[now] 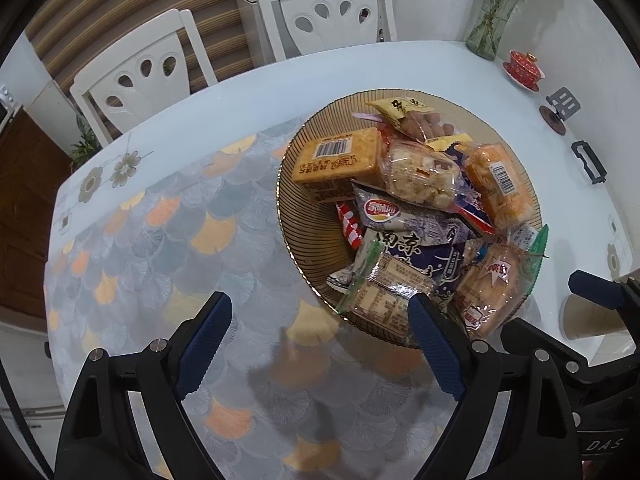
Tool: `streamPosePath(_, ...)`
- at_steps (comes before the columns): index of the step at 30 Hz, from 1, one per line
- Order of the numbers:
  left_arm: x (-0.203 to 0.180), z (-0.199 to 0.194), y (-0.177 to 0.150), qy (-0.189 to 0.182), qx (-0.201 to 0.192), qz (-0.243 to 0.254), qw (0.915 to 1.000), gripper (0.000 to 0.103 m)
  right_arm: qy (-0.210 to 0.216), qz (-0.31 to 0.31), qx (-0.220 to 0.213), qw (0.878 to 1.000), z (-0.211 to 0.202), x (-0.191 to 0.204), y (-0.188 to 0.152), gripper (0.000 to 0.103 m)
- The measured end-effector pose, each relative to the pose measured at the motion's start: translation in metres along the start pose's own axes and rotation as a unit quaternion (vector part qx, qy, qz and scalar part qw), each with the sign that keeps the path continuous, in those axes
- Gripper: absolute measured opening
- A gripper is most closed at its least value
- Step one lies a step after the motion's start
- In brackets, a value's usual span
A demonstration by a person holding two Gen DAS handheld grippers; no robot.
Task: Organize snacks
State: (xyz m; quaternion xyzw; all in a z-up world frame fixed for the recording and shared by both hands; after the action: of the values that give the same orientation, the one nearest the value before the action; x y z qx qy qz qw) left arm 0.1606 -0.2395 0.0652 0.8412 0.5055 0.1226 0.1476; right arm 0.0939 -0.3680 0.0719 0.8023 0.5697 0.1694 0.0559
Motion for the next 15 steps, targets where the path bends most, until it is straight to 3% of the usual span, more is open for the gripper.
streamPosePath(15,0.0026,0.0017,-0.0027,0.002,0.003,-0.003,1.0,0.089,-0.012,-0.009,0.006,1.0,0.003,0.001,-0.0018,0.103)
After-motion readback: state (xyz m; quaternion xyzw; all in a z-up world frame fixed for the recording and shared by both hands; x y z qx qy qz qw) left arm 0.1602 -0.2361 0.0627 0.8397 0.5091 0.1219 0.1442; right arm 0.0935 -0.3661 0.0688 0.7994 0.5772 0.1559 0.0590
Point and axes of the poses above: each gripper's, at about its wrist camera, not at the fingertips, and z roughly the way its jaws point, x to its left, y to its top, the point moved 9 cm from there along z, roughly the way its jaws point, and after that the axes turned 4 degrees about z, right-handed, at the moved point
